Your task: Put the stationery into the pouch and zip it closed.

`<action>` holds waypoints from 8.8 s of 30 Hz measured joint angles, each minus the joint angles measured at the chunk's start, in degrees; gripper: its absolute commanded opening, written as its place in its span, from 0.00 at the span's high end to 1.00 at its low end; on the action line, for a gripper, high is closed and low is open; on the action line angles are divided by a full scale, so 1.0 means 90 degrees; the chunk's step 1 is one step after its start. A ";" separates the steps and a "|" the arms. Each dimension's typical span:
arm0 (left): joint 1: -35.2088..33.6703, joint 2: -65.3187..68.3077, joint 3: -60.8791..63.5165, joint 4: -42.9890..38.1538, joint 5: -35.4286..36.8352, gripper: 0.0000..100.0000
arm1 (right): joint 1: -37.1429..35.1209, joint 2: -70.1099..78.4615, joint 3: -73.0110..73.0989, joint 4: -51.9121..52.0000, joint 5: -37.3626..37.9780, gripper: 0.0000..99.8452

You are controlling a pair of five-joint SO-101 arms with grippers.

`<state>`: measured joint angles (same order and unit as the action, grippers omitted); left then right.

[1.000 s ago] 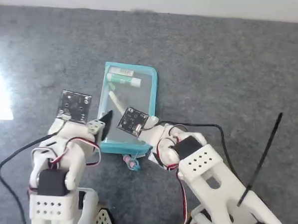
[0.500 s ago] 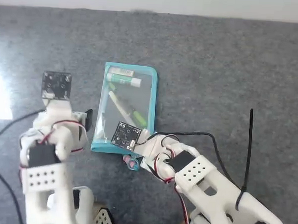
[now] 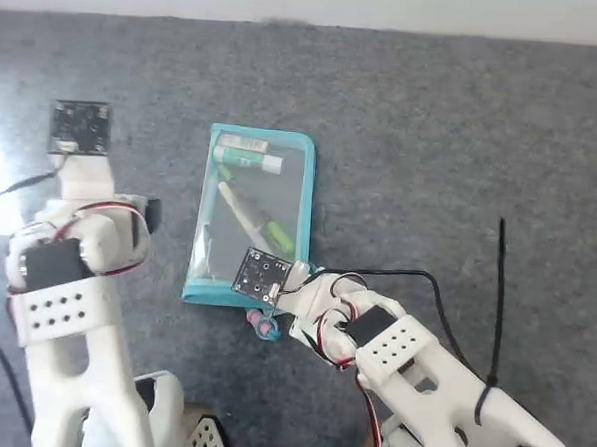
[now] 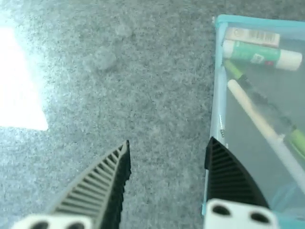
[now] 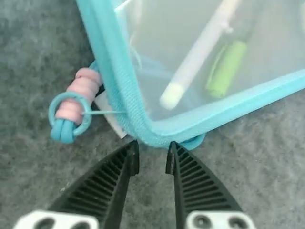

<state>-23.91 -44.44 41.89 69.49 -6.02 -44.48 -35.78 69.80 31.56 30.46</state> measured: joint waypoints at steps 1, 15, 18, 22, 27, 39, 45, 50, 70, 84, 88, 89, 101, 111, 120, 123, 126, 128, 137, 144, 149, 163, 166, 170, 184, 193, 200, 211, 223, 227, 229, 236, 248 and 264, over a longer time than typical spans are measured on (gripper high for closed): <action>-0.0107 0.0029 -0.0059 0.0010 0.0098 0.76 | -0.0010 -0.0166 0.0000 0.0098 -0.0137 0.90; -0.0420 0.1573 -0.0840 0.0010 0.0586 0.76 | -0.1612 -0.2667 0.0322 0.1553 -0.2247 0.89; -0.0420 0.1573 -0.0840 0.0010 0.0615 0.76 | -0.1680 -0.2608 0.0322 0.1328 -0.2520 0.89; -0.0420 0.1582 -0.0840 0.0010 0.0703 0.76 | -0.1709 -0.1934 0.0313 0.1104 -0.2608 0.89; -0.0430 0.1582 -0.0840 0.0010 0.0723 0.76 | -0.1729 -0.0752 -0.0059 0.1016 -0.2637 0.89; -0.0430 0.1582 -0.0840 0.0010 0.0723 0.76 | -0.1709 0.1446 -0.0606 -0.0088 -0.2637 0.89; -0.0430 0.1582 -0.0840 0.0010 0.0723 0.76 | -0.1709 0.1963 -0.1201 0.0176 -0.2637 0.90; -0.0430 0.1582 -0.0840 0.0000 0.0723 0.76 | -0.1700 0.2159 -0.1377 0.0293 -0.2393 1.00; -0.0420 0.1592 -0.0772 -0.0137 0.0723 0.76 | 0.0498 0.2286 -0.3096 0.2481 -0.2168 0.99; -0.0420 0.1592 -0.0772 -0.0137 0.0723 0.76 | -0.0518 0.1006 -0.2061 0.1670 -0.1387 0.85; -0.0420 0.1592 -0.0772 -0.0137 0.0723 0.76 | -0.0537 0.0606 -0.1621 0.0967 -0.1221 0.85; -0.0420 0.1592 -0.0772 -0.0137 0.0723 0.76 | -0.0537 0.0606 -0.1592 0.0840 -0.1221 0.85; -0.0420 0.1592 -0.0772 -0.0137 0.0713 0.76 | -0.0703 0.1495 -0.1543 0.0088 -0.1094 0.85; -0.0420 0.1592 -0.0772 -0.0137 0.0674 0.76 | -0.0703 0.1680 -0.1582 -0.0137 -0.1006 0.86; -0.0420 0.1592 -0.0772 -0.0137 0.0674 0.76 | -0.0029 0.2989 -0.2764 -0.0205 -0.1172 0.99; -0.0420 0.1592 -0.0772 -0.0137 0.0674 0.76 | 0.0215 0.3272 -0.3409 -0.0205 -0.1172 0.99; -0.0420 0.1592 -0.0772 -0.0137 0.0674 0.76 | 0.0449 0.3438 -0.4005 -0.0205 -0.1172 0.99; -0.0420 0.1592 -0.0684 -0.0137 0.0674 0.76 | 0.0654 0.3575 -0.4347 -0.0205 -0.1172 0.99; -0.0430 0.1592 -0.0645 -0.0137 0.0664 0.76 | 0.0723 0.2716 -0.4239 0.1358 -0.2462 0.99; -0.0430 0.1592 -0.0645 -0.0137 0.0625 0.76 | -0.0254 0.1250 -0.3389 0.1553 -0.5890 0.79; -0.0430 0.1592 -0.0645 -0.0137 0.0625 0.76 | -0.0420 0.1192 -0.3389 0.2403 -0.8322 0.75; -0.0430 0.1592 -0.0645 -0.0332 0.0625 0.76 | -0.1495 0.1436 -0.3282 0.2305 -0.9241 0.77; -0.0430 0.1592 -0.0645 -0.0332 0.0625 0.76 | -0.1309 0.1954 -0.3282 0.2100 -0.9260 0.79; -0.0430 0.1592 -0.0645 -0.0332 0.0625 0.76 | -0.1123 0.2530 -0.3497 0.2042 -0.9260 0.80; -0.0430 0.1592 -0.0645 -0.0332 0.0625 0.76 | -0.0586 0.3223 -0.3692 0.1807 -0.9260 0.80; -0.0430 0.1592 -0.0645 -0.0332 0.0625 0.76 | -0.0449 0.3341 -0.3731 0.1670 -0.9260 0.80; -0.0430 0.1592 -0.0645 -0.0332 0.0625 0.76 | -0.0186 0.3341 -0.3878 0.1592 -0.9270 0.80; -0.0430 0.1592 -0.0645 -0.0332 0.0625 0.76 | -0.0313 0.3341 -0.3888 0.1592 -0.9534 0.80; -0.0430 0.1592 -0.0645 -0.0332 0.0625 0.76 | -0.0625 0.3341 -0.4005 0.1836 -0.9866 0.80; -0.0430 0.1592 -0.0645 -0.0332 0.0625 0.76 | -0.0694 0.3341 -0.4357 0.2295 -1.0012 0.80; -0.0430 0.1592 -0.0645 -0.0332 0.0625 0.76 | -0.0821 0.3341 -0.4366 0.2325 -1.0012 0.80; -0.0430 0.1592 -0.0645 -0.0332 0.0625 0.76 | -0.0889 0.4132 -0.4698 0.2325 -1.0071 0.80; -0.0430 0.1592 -0.0645 -0.0332 0.0625 0.76 | -0.0674 0.4923 -0.5587 0.3106 -1.0344 0.85; -0.0430 0.1592 -0.0645 -0.0332 0.0625 0.76 | 0.0908 0.4933 -0.5832 0.3614 -0.7531 0.99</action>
<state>-27.78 -30.11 36.09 66.51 -0.40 -36.31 8.62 17.32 64.09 -37.32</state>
